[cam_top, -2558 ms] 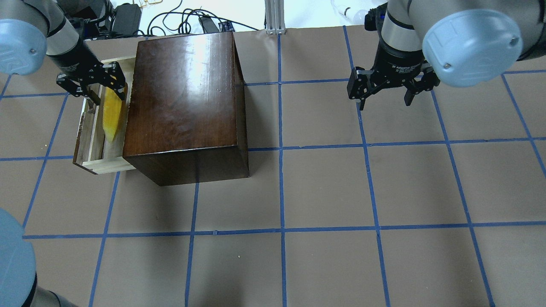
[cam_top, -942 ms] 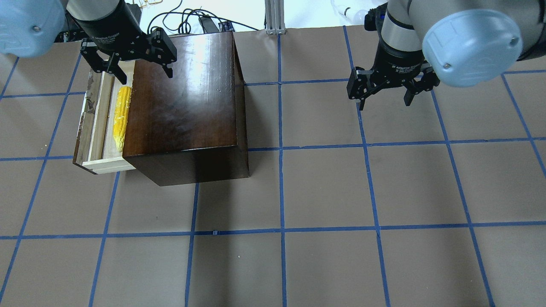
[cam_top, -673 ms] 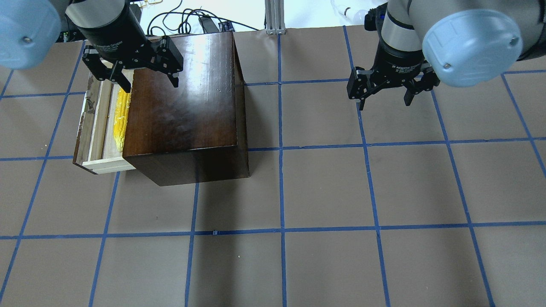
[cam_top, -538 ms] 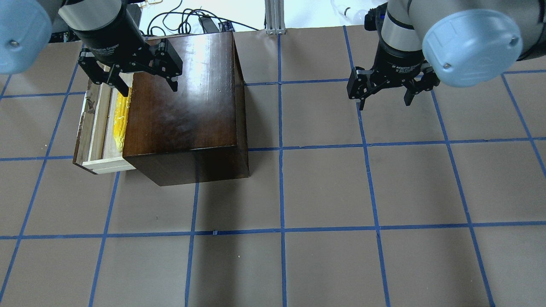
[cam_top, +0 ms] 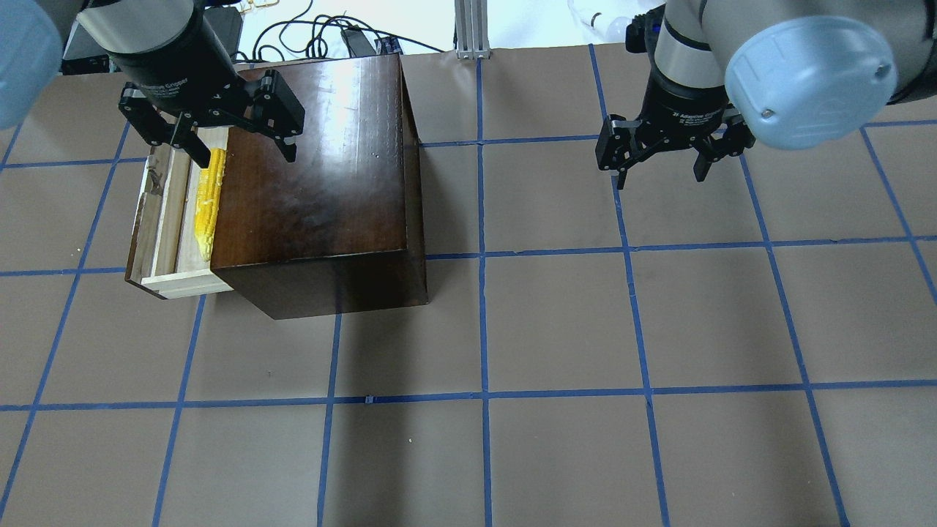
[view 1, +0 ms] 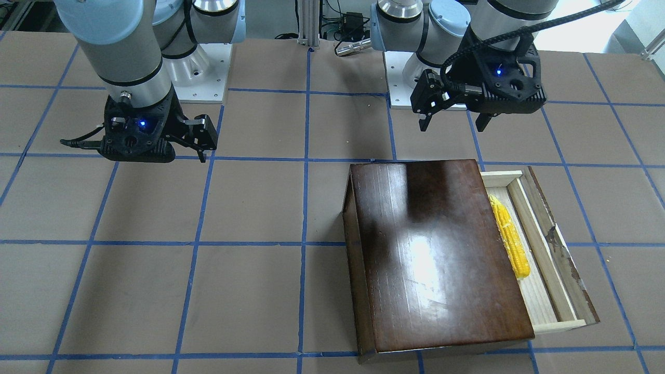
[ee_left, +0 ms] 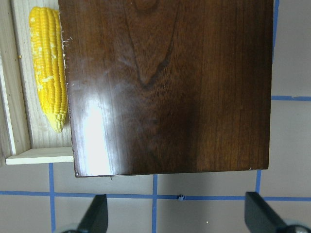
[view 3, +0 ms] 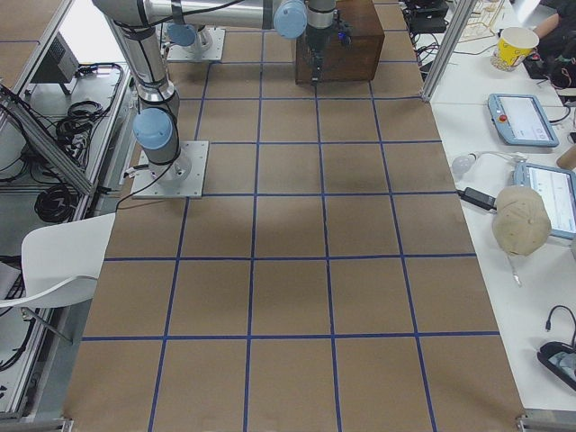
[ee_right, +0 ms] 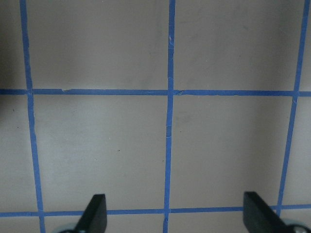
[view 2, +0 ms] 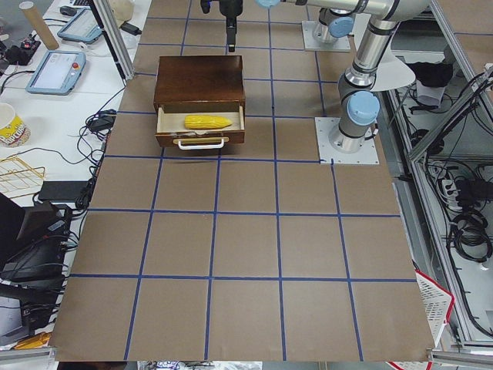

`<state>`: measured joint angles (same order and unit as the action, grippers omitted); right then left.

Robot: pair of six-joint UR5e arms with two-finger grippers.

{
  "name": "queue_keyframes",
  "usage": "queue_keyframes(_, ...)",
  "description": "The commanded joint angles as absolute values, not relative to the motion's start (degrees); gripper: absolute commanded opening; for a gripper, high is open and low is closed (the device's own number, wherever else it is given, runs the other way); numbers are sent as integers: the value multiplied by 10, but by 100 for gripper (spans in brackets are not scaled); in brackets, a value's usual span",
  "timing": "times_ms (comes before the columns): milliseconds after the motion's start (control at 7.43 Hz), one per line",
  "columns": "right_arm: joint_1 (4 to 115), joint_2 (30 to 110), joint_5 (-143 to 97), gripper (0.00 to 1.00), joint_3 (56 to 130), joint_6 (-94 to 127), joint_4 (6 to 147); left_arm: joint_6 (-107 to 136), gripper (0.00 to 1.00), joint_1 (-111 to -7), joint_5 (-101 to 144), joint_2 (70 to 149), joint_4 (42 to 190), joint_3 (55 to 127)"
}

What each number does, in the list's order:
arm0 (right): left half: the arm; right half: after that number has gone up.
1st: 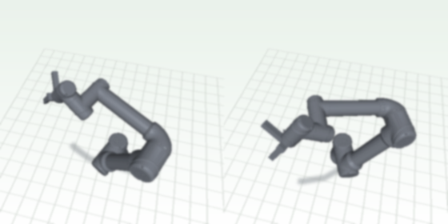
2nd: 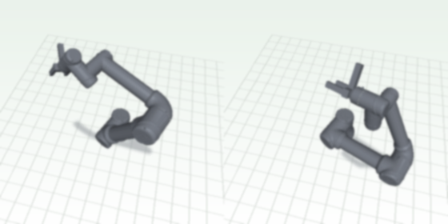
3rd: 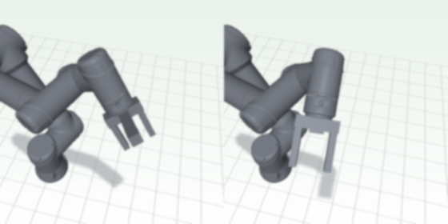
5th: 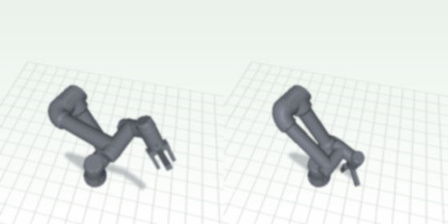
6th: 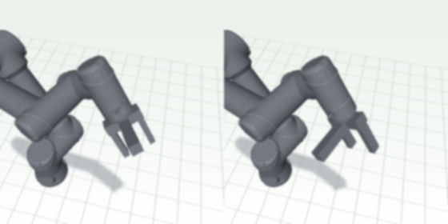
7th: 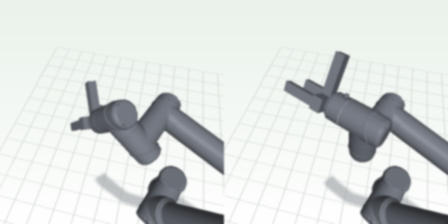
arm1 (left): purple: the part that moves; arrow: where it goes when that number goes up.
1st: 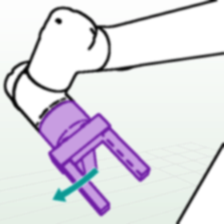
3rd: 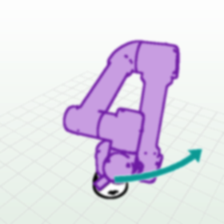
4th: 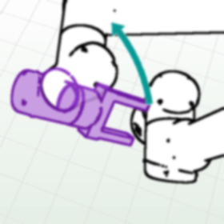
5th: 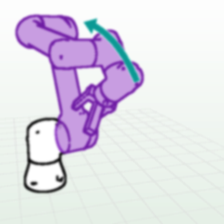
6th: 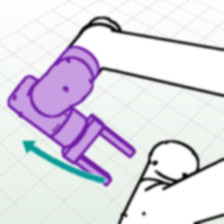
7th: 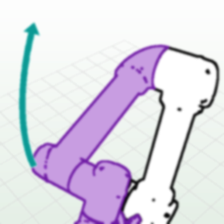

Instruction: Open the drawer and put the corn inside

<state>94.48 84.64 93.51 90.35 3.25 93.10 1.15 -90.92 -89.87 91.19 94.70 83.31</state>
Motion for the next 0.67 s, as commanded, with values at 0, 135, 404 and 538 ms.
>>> queue_keyframes(0,945,846,935,100,904,33,931,-26,100,-904,-901,910,947,831)
queue_keyframes(135,945,846,935,100,904,33,931,-30,100,-906,-901,911,947,831)
queue_keyframes(404,945,846,935,100,904,33,931,-30,100,-906,-900,911,947,831)
queue_keyframes(538,945,846,935,100,904,33,931,-30,100,-907,-903,910,950,831)
